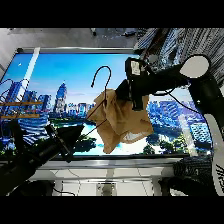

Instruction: Fold the clothes and pants, and hang the long-sleeved shirts on hangers.

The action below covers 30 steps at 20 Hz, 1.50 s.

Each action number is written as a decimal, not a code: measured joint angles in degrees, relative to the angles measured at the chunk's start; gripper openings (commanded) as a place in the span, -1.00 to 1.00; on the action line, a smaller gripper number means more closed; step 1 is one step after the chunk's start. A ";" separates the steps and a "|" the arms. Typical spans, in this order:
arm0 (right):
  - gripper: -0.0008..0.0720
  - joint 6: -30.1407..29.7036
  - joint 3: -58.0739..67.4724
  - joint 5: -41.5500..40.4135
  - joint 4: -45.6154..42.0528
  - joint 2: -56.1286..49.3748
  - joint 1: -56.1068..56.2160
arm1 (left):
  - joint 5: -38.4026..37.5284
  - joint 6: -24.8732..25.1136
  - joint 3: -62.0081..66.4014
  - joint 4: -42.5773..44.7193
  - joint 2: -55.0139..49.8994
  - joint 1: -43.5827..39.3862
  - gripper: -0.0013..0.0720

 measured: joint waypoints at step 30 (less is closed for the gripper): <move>-0.89 20.61 -0.02 -19.15 -7.13 2.03 0.74 | 0.09 -39.71 -9.20 27.50 8.55 13.84 0.05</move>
